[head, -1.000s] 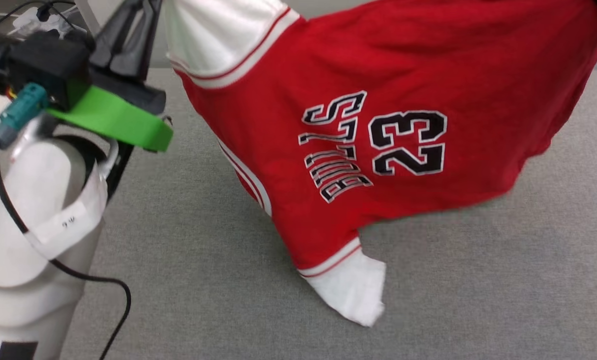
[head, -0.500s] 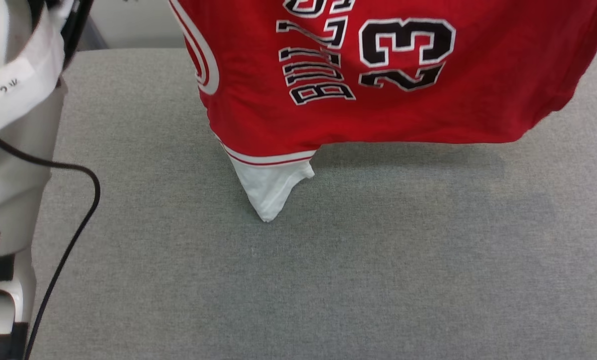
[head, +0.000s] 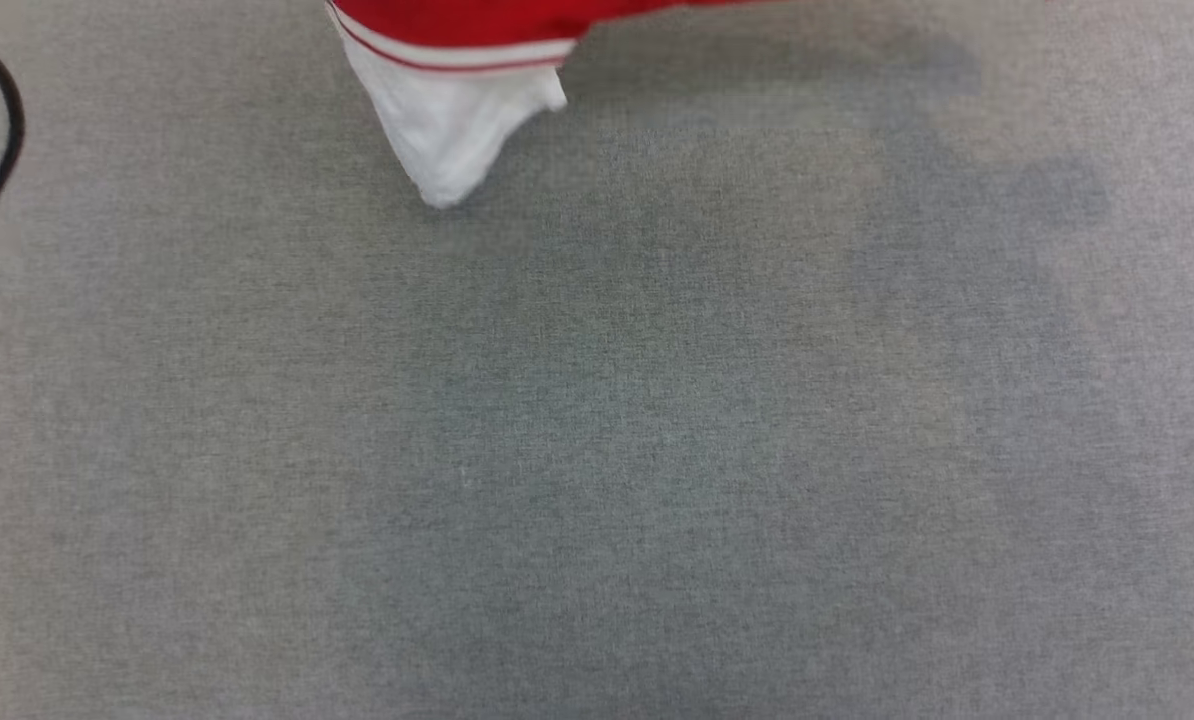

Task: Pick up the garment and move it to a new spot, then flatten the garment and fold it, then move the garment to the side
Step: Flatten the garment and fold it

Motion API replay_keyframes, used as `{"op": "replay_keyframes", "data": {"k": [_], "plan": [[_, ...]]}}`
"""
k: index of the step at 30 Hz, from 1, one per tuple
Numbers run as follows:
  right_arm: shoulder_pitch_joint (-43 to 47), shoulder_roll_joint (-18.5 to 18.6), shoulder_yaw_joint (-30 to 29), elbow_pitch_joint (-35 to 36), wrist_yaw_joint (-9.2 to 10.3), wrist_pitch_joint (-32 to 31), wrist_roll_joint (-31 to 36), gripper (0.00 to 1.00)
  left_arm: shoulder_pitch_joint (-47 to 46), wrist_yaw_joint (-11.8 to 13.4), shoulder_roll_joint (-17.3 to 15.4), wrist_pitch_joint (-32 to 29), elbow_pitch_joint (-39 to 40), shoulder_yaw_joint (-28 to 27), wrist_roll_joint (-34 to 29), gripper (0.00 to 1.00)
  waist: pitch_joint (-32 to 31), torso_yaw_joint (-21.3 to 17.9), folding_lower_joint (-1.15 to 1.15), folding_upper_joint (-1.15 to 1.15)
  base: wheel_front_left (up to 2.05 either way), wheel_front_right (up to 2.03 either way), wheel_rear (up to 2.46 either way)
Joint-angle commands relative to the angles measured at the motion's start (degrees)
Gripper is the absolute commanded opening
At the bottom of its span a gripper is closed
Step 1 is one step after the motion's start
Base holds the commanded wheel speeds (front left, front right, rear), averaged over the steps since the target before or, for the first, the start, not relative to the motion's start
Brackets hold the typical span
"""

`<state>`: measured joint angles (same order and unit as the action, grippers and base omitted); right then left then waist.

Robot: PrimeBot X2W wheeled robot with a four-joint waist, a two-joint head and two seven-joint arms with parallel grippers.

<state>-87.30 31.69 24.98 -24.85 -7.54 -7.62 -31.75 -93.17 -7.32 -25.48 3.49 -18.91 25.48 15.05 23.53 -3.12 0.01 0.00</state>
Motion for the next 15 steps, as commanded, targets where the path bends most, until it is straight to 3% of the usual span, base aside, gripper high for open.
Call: {"op": "replay_keyframes", "data": {"k": [1, 8, 15], "plan": [[-2.6, -0.42, 0.46, -1.9, 0.05, 1.03, 1.03, 0.0, -2.46, -0.14, -0.17, -0.14, -0.49, 0.27, -0.57, 0.0, 3.34, -1.63, -0.01, 0.0, 0.0, 0.0, 0.0], [-13.76, -3.21, 2.53, -12.21, 0.05, 6.23, 3.45, 0.0, -10.01, 0.0, 0.22, -1.6, -1.7, 0.44, -0.74, 0.0, 6.68, -2.09, -0.01, 0.0, 0.0, 0.0, 0.0], [-20.41, -5.38, 5.65, -21.31, 0.05, 10.02, 4.83, 0.0, -10.87, 0.35, -0.27, -1.71, -1.76, 1.01, -0.76, 0.0, 10.38, -2.02, -0.01, 0.0, 0.0, 0.0, 0.0]]}}
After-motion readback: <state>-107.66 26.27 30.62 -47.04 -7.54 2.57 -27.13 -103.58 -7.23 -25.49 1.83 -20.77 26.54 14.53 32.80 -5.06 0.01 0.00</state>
